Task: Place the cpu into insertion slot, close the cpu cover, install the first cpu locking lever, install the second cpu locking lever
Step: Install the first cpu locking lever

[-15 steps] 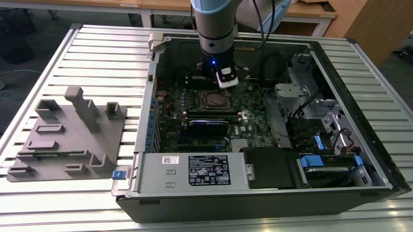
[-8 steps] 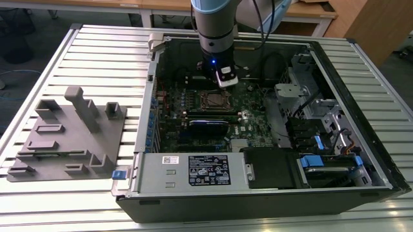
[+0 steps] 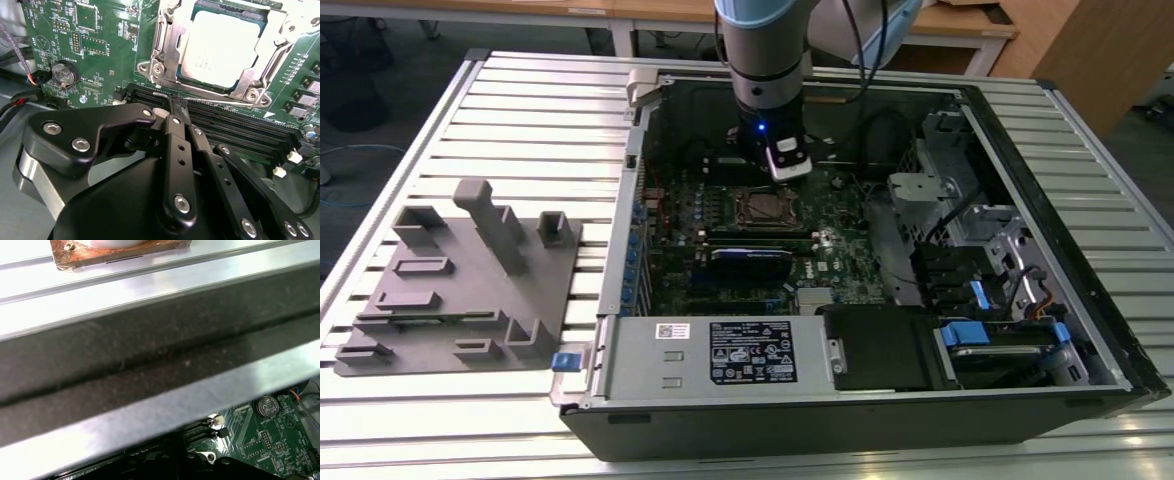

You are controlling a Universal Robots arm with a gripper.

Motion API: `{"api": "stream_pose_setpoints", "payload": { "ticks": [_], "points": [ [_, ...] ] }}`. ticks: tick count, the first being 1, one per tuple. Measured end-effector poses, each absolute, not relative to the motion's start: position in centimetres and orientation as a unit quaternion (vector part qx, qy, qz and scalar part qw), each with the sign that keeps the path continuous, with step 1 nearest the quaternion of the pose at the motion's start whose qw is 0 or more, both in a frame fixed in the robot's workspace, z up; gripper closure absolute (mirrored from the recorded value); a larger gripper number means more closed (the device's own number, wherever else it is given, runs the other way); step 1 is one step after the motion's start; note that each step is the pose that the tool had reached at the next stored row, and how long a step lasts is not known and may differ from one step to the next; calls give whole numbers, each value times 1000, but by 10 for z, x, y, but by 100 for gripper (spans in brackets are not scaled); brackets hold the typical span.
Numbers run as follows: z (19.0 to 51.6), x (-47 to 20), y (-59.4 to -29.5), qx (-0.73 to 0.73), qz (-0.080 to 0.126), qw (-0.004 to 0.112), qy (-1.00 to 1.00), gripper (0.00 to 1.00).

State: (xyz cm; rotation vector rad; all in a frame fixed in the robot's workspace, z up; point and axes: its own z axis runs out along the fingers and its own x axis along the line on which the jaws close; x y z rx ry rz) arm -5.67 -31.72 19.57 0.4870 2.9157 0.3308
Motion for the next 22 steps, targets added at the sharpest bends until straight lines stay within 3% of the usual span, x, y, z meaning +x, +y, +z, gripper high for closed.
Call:
{"api": "stream_pose_setpoints", "payload": {
  "ticks": [18,22],
  "points": [
    [198,-59,-318,163,112,87,976,90],
    [197,-60,-320,160,113,93,976,90]
  ]
}}
